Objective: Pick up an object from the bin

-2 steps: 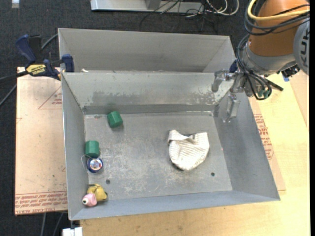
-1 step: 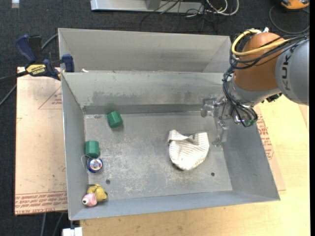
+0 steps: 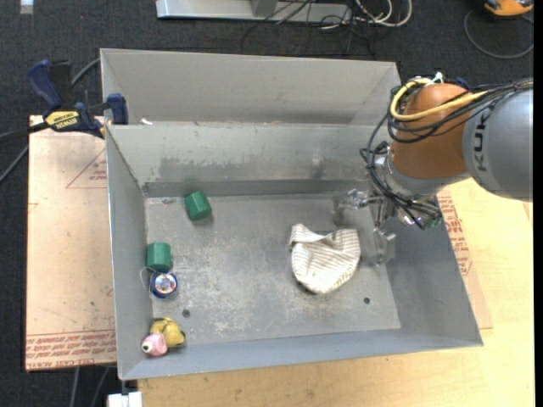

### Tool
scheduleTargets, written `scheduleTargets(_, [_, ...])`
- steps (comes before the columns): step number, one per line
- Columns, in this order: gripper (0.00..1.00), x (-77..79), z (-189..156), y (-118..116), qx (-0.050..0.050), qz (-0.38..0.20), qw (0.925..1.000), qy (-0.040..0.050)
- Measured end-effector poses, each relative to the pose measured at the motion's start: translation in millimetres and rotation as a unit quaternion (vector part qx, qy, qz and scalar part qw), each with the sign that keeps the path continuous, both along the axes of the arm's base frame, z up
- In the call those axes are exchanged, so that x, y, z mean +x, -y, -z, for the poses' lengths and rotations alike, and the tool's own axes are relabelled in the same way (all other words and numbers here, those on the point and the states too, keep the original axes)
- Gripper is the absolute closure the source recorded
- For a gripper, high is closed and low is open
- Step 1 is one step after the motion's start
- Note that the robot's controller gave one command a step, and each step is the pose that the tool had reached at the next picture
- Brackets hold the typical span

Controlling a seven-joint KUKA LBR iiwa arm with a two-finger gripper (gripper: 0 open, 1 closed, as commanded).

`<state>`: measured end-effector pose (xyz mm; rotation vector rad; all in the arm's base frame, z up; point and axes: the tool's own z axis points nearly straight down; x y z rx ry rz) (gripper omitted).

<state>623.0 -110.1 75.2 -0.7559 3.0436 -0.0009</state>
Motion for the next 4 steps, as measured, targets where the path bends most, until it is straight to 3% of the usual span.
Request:
scheduleTargets(1, [0.00,-12.3,5.0,-26.5,0.002,0.071,0.9975,-0.0008])
scheduleTargets(2, [1.00,-22.4,5.0,-16.9,0.001,0.027,0.9996,0.0011])
scheduleTargets(3, [1.00,-22.4,5.0,-17.0,0.001,0.026,0.9997,0.0012])
scheduleTargets(4, [1.00,-18.5,-177.8,-25.5,0.001,0.005,1.0000,0.0043])
